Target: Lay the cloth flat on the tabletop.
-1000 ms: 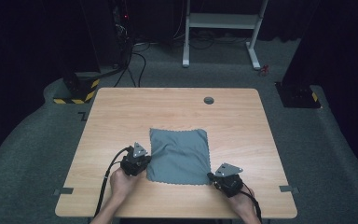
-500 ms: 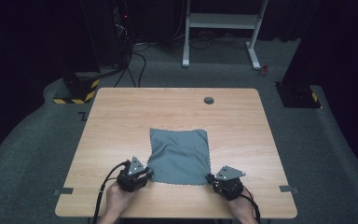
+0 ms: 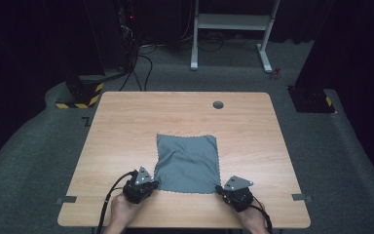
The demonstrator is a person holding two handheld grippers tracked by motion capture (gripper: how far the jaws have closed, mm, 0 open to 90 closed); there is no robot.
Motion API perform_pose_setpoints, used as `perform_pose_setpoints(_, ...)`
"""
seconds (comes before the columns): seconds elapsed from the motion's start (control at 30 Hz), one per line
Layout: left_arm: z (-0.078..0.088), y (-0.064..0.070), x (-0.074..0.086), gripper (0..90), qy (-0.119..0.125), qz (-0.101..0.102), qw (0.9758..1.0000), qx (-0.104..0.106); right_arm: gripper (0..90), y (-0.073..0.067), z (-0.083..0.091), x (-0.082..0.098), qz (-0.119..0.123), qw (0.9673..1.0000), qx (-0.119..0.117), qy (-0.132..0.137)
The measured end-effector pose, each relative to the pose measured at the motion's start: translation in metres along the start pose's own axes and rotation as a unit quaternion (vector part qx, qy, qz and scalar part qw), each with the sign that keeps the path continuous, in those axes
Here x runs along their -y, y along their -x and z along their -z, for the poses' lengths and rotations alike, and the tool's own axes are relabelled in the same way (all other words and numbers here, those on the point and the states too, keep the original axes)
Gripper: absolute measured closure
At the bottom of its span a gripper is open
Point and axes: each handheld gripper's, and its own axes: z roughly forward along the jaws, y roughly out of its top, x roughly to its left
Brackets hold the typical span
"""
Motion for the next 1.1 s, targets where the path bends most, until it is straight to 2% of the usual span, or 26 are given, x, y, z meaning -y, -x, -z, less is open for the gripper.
perform_pose_setpoints(0.13,0.006,0.004,0.005,89.9,-0.006,-0.003,0.9999,0.011,90.0,-0.003,0.002,0.000,0.010,0.9999,0.002,-0.003)
perform_pose_setpoints(0.27,0.013,0.009,0.009,89.9,-0.015,-0.009,0.9996,0.021,90.0,-0.008,0.007,0.003,0.017,0.9998,-0.009,-0.003)
perform_pose_setpoints(0.47,0.017,0.011,0.013,88.6,-0.019,-0.004,0.9995,0.026,88.7,-0.012,0.009,0.004,0.026,0.9993,-0.025,-0.011)
perform_pose_setpoints(0.53,0.018,0.011,0.013,84.1,-0.019,-0.001,0.9995,0.024,83.8,-0.011,0.009,0.004,0.018,0.9993,-0.033,-0.005)
perform_pose_setpoints(0.6,0.017,0.009,0.013,74.0,-0.011,0.006,0.9998,0.013,81.7,-0.007,0.011,0.003,0.008,0.9995,-0.029,0.005)
perform_pose_setpoints(0.7,0.013,0.002,0.007,57.4,0.014,0.034,0.9993,-0.010,81.9,0.006,0.010,-0.004,-0.016,0.9994,-0.021,0.023)
perform_pose_setpoints(0.77,0.003,-0.007,-0.002,51.9,0.026,0.047,0.9982,-0.025,82.2,0.025,0.002,-0.013,-0.047,0.9983,-0.013,0.033)
perform_pose_setpoints(0.8,-0.001,-0.010,-0.006,50.4,0.029,0.049,0.9979,-0.032,82.2,0.031,-0.001,-0.016,-0.055,0.9978,-0.008,0.036)
perform_pose_setpoints(0.83,-0.009,-0.017,-0.013,49.9,0.035,0.054,0.9968,-0.048,82.3,0.037,-0.005,-0.019,-0.063,0.9974,-0.002,0.036)
perform_pose_setpoints(0.87,-0.013,-0.019,-0.017,48.9,0.035,0.058,0.9964,-0.051,82.3,0.047,-0.012,-0.025,-0.077,0.9961,0.013,0.040)
perform_pose_setpoints(0.97,-0.026,-0.029,-0.029,47.2,0.038,0.060,0.9950,-0.070,81.5,0.065,-0.025,-0.038,-0.104,0.9928,0.038,0.045)
perform_pose_setpoints(1.03,-0.032,-0.033,-0.033,47.0,0.035,0.061,0.9947,-0.075,81.3,0.076,-0.035,-0.047,-0.128,0.9898,0.044,0.044)
perform_pose_setpoints(1.1,-0.037,-0.037,-0.035,46.8,0.033,0.065,0.9941,-0.080,79.4,0.083,-0.044,-0.056,-0.136,0.9886,0.052,0.039)
